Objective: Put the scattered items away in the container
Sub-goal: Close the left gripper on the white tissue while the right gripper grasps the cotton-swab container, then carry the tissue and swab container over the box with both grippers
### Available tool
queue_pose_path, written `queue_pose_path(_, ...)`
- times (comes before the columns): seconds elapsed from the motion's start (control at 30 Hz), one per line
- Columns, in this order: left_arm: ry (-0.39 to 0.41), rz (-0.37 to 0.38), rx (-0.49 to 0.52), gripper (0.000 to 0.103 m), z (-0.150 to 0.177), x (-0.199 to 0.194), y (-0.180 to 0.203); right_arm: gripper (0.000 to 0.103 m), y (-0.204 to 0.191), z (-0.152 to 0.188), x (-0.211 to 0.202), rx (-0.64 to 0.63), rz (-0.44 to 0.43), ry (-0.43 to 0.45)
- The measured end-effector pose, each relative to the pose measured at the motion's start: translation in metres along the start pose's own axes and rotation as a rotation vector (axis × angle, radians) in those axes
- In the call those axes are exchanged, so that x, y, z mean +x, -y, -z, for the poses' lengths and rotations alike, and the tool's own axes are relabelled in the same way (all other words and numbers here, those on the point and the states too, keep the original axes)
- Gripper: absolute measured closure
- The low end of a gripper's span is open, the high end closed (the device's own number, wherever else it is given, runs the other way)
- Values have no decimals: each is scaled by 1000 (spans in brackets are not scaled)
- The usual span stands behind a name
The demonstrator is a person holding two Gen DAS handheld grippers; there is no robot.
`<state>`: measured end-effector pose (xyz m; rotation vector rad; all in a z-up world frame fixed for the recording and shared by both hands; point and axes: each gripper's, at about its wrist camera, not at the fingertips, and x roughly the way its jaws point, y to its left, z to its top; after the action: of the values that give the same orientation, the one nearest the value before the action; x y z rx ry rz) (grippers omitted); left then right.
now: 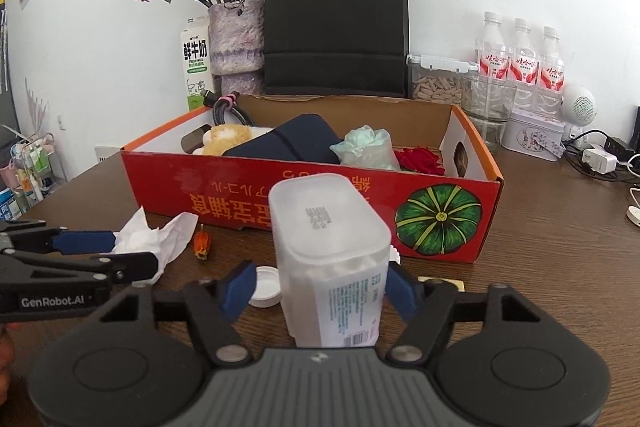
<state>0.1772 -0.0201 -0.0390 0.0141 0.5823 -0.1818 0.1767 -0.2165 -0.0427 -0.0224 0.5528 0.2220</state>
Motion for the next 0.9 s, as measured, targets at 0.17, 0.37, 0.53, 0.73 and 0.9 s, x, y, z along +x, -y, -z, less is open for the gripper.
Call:
queue_pose_path(0.17,-8,36,-4,73,2,-1,0,63,-6,4,-6,-30,-20,12)
queue_pose_path(0.37,12,55,-15,77,3,-5,-2,63,-8,6,-10,-38,-10,30)
queue_pose_path(0.53,11,58,-29,77,3,-5,-3,63,-7,6,-12,-32,-12,42)
queue_pose_path(0.73,46,46,-20,77,3,-12,-1,63,-7,5,-20,-25,-14,84)
queue_pose_path(0.9,115,38,-5,78,-8,-26,3,63,-3,-5,-33,5,-16,142)
